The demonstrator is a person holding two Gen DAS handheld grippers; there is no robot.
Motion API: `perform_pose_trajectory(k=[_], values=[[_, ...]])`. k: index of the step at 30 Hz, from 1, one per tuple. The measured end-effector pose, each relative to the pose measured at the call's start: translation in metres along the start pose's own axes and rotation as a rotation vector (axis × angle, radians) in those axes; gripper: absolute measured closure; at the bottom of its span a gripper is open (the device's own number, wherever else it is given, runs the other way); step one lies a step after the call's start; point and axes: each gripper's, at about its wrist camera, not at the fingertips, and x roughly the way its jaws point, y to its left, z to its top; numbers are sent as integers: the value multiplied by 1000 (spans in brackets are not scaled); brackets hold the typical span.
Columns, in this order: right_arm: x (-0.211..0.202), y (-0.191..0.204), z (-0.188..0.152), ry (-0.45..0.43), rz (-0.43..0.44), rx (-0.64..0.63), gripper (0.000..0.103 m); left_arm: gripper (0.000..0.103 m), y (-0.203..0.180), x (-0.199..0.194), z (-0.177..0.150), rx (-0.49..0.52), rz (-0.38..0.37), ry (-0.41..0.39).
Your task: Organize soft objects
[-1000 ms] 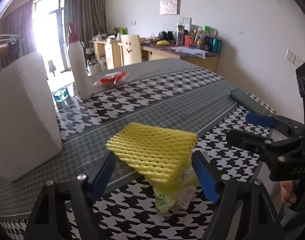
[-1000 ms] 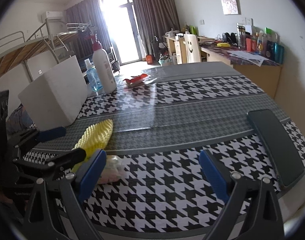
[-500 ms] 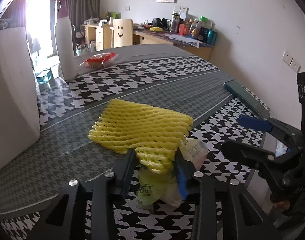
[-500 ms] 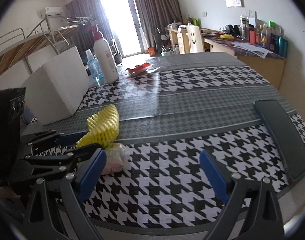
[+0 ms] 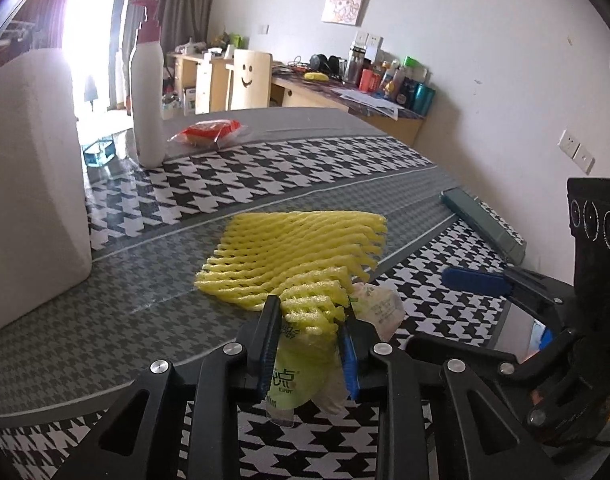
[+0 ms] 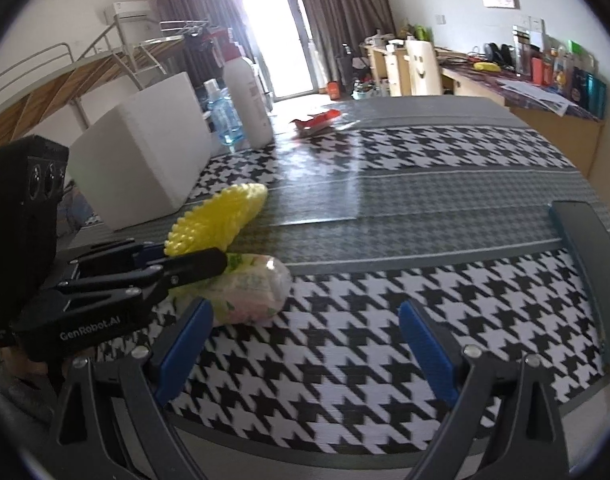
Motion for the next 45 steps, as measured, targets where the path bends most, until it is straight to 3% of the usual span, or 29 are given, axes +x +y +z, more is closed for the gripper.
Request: perform_pose_trajectory(k=[10, 15, 18, 19, 20, 24, 29, 36, 43, 44, 45], values=[[21, 16, 0, 35, 82, -127, 10, 74, 2, -1, -5, 22, -11, 29], [29, 23, -2, 82, 125, -164, 44, 71, 2, -8, -6, 35, -2, 7], [28, 25, -4, 92, 137, -175, 62, 53, 2, -10, -6, 30, 19, 3], [28, 25, -5, 94, 145, -171, 66, 50, 2, -10, -7, 33, 21, 1], [28, 24, -6, 94, 149, -168, 77, 50, 1, -10, -7, 34, 23, 0], [25, 21, -7, 90, 137, -155, 90, 41, 2, -12, -7, 31, 33, -5], [10, 8, -6, 64, 54, -124, 91, 40, -1, -10, -6, 44, 57, -6], [-6, 6, -19, 81, 45, -153, 92, 35, -7, -5, 0, 33, 91, -1], [-11, -19, -22, 82, -60, -90, 91, 35, -13, 5, 15, 13, 135, 4], [-12, -22, -22, 79, -69, -82, 85, 35, -14, 5, 16, 19, 142, 1], [-12, -25, -23, 75, -80, -79, 69, 35, -17, 6, 18, 33, 149, -2]])
